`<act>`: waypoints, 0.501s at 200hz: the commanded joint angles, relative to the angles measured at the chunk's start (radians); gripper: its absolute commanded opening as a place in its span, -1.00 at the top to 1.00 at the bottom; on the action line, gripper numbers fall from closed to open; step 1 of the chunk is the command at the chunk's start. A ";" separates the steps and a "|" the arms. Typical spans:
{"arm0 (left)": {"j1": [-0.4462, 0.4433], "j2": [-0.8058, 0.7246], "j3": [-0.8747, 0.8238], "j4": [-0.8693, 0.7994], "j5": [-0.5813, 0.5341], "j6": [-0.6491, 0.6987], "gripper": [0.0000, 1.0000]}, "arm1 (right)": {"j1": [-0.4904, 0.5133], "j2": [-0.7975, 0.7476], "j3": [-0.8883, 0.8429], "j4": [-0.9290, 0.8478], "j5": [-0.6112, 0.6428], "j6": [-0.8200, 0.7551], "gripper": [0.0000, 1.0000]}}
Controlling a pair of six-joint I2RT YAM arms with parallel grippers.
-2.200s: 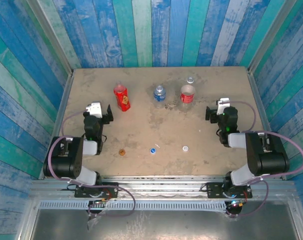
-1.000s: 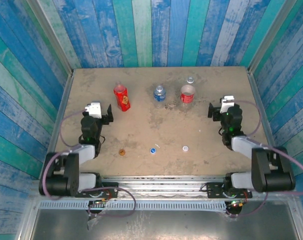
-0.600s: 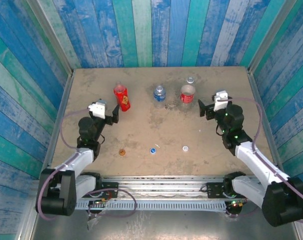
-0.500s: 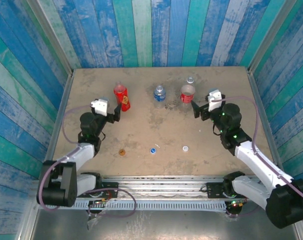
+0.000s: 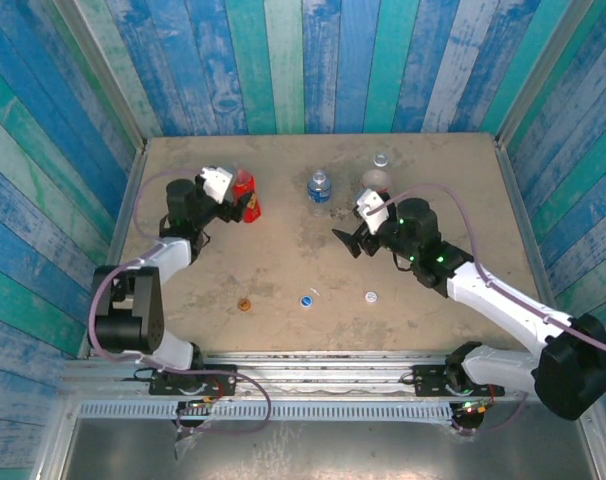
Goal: Screw on the bottle caps
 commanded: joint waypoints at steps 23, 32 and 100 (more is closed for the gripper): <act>0.017 0.128 0.129 -0.144 0.090 0.129 -0.98 | 0.044 0.030 0.043 -0.018 -0.032 -0.021 -1.00; 0.017 0.148 0.158 -0.164 0.106 0.131 -0.94 | 0.047 0.034 0.044 -0.018 -0.032 -0.022 -1.00; 0.018 0.242 0.253 -0.222 0.177 0.134 -0.19 | 0.065 0.082 0.059 -0.025 -0.027 -0.026 -1.00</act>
